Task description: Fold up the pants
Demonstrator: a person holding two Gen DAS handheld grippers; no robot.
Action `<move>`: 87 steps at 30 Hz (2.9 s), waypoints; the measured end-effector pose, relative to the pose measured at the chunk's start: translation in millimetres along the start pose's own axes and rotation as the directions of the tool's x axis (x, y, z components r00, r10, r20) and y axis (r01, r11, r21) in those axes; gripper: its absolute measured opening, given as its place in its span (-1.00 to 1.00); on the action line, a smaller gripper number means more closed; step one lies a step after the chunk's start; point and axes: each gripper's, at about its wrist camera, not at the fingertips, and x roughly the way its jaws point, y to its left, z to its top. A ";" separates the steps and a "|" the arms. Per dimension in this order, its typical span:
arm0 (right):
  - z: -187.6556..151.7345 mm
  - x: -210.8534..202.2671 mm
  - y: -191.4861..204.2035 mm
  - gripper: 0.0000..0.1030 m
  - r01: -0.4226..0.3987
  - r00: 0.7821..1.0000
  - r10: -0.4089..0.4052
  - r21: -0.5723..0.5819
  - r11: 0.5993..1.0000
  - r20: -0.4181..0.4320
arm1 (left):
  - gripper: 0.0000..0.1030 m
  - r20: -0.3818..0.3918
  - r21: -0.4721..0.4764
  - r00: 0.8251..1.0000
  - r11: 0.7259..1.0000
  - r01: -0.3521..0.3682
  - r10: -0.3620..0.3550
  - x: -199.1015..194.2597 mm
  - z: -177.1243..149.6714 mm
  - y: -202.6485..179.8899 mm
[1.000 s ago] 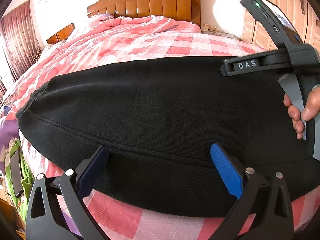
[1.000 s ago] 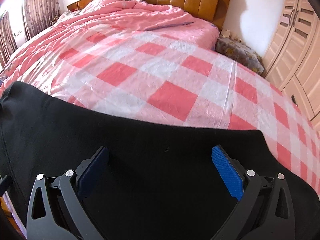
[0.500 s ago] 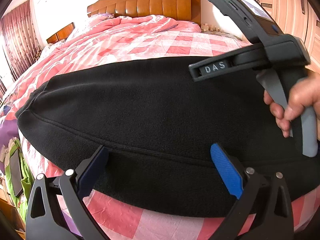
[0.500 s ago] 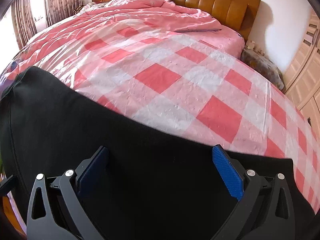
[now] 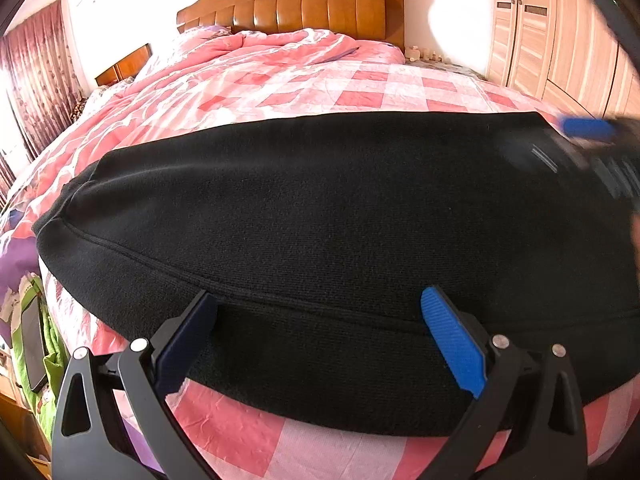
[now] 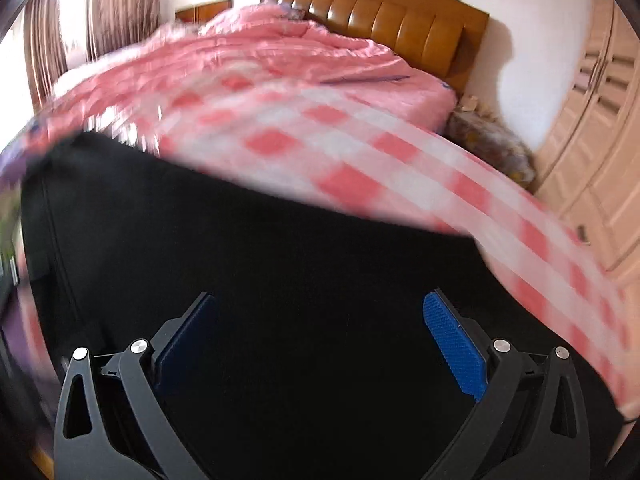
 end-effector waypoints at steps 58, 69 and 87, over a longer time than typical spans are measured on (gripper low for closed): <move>-168.2 -66.6 -143.1 0.92 0.209 0.977 -0.182 0.312 0.927 -0.115 | 0.97 -0.104 0.320 0.955 0.899 0.298 -0.279 29.7 82.5 -252.6; -128.2 -98.0 -136.8 0.92 0.123 0.992 -0.128 0.329 0.936 -0.006 | 0.97 0.039 0.084 0.936 0.934 0.347 -0.351 -30.7 57.8 -123.5; 42.4 19.4 102.4 0.92 -0.356 0.934 0.356 -0.036 0.934 0.012 | 0.93 0.106 -0.728 0.969 0.646 0.228 -0.222 26.4 -1.7 317.3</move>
